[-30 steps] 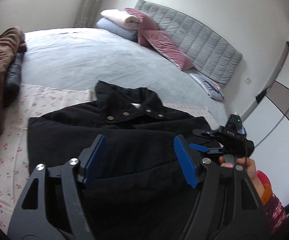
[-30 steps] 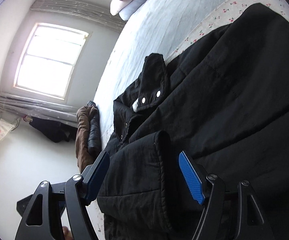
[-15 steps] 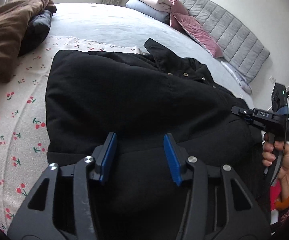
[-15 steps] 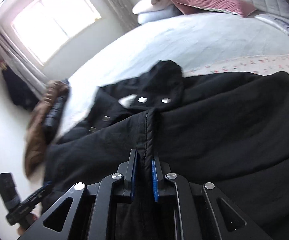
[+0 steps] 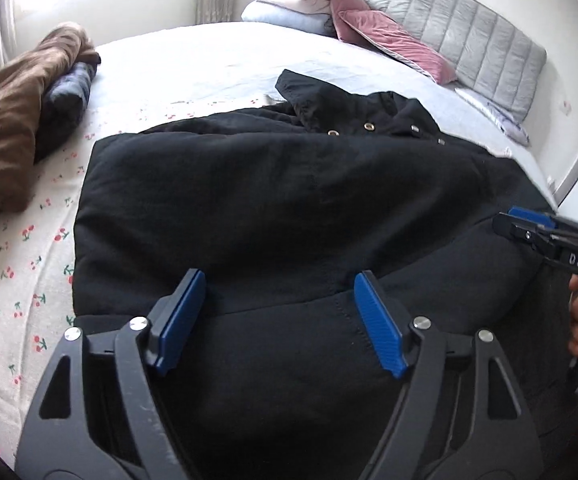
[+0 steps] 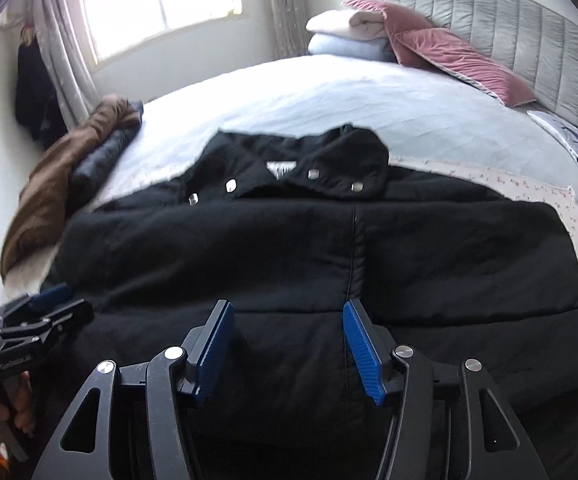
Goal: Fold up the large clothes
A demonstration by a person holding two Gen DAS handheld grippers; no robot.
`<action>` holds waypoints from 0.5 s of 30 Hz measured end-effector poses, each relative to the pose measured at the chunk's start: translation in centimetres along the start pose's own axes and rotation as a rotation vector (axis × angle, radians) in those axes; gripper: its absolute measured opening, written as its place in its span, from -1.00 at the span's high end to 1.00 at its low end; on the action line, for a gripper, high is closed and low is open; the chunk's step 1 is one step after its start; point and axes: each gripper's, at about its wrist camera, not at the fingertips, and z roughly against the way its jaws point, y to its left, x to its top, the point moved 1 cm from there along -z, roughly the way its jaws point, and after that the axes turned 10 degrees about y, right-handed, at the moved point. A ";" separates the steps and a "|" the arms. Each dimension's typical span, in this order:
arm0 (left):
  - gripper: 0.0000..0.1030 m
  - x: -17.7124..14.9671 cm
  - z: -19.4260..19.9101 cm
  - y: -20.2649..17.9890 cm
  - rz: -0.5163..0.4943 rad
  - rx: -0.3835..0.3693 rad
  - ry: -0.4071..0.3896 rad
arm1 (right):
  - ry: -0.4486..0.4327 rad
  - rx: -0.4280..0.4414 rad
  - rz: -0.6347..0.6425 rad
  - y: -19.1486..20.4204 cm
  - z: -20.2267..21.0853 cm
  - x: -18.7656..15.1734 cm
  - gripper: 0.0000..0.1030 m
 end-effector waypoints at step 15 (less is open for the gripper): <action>-0.65 -2.3 5.1 -1.8 -0.041 0.083 0.075 | 0.022 0.012 -0.050 -4.2 6.4 -5.1 -0.37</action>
